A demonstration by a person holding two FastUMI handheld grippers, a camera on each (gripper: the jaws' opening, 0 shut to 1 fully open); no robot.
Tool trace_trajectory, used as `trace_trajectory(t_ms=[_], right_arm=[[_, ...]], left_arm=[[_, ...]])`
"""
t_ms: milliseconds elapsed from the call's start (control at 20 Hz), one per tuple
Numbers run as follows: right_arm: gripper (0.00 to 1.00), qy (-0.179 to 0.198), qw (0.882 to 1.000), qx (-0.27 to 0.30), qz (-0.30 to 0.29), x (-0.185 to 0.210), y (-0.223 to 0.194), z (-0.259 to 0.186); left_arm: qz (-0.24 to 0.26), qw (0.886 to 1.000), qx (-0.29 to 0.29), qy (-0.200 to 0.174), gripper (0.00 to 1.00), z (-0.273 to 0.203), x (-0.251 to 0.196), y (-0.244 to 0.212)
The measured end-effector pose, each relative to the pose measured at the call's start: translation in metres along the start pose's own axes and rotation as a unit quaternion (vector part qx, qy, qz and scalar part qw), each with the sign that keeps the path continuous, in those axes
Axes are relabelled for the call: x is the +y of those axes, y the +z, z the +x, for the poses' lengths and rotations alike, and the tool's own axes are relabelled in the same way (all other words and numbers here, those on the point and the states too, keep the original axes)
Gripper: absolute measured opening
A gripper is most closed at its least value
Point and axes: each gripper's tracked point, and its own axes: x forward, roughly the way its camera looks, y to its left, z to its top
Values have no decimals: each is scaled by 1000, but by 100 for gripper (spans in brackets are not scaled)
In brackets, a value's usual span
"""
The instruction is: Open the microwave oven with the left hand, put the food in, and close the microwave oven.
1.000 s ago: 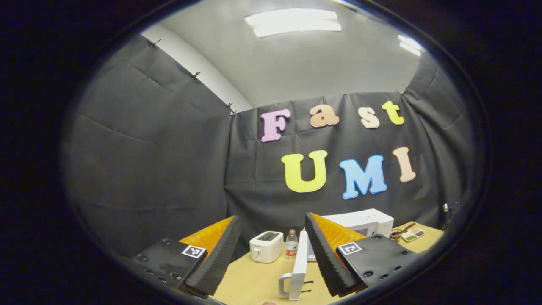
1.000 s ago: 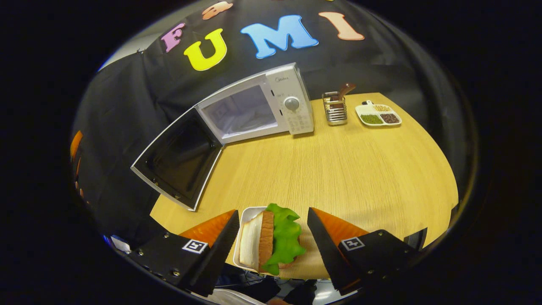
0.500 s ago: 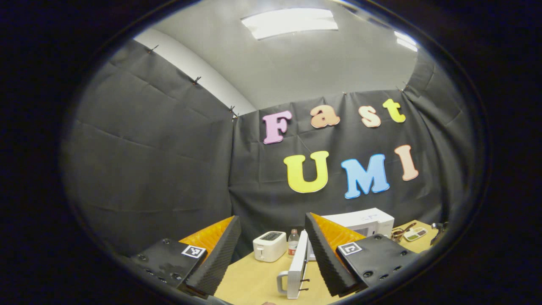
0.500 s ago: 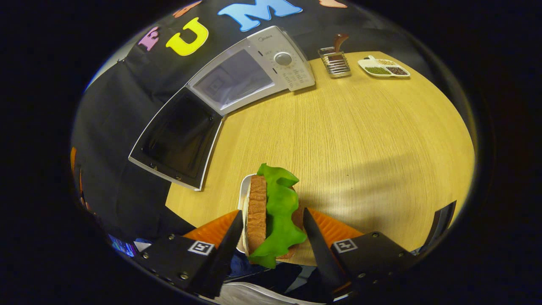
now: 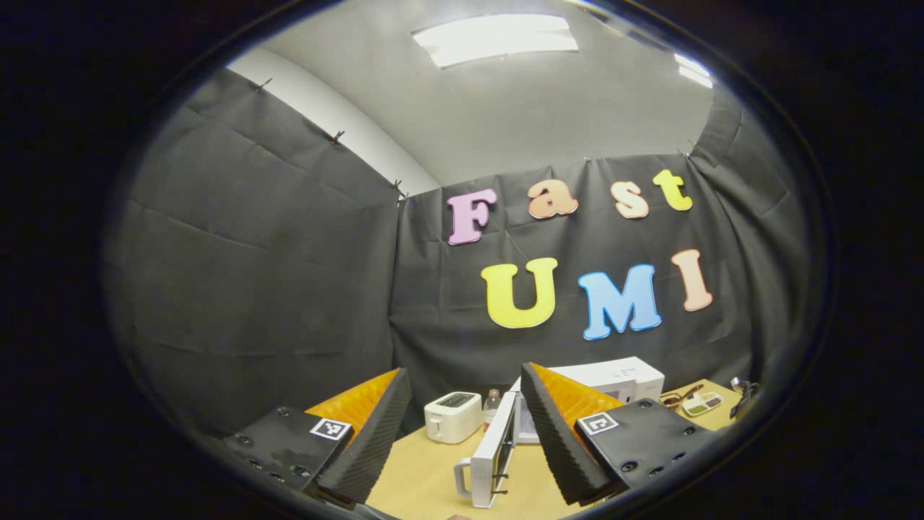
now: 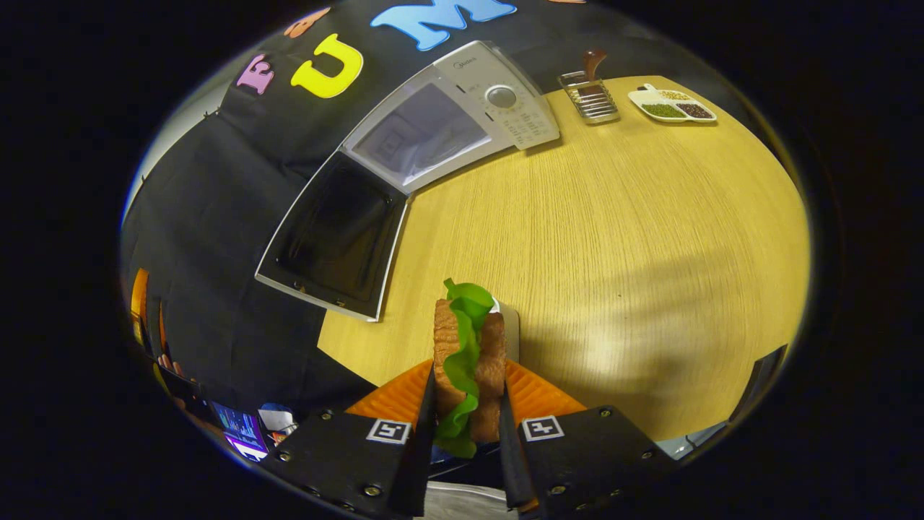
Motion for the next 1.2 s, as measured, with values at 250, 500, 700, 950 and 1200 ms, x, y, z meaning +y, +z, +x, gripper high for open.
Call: trace_trajectory(t_ms=[250, 500, 700, 950, 1200], right_arm=[[41, 15, 999, -49, 0, 30, 40, -7], [41, 22, 995, -97, 5, 65, 79, 13], [41, 25, 990, -138, 18, 93, 110, 35], [41, 19, 980, -192, 43, 111, 152, 66], [41, 2, 967, -247, 63, 115, 192, 105]], left_arm=[[-7, 1000, -5, -11, 100, 23, 5, -4], [-14, 1000, -5, -23, 100, 57, 28, -14], [-17, 999, -4, -33, 100, 86, 52, -24], [-20, 999, -1, -35, 99, 115, 81, -36], [-5, 999, 14, -32, 100, 140, 111, -59]])
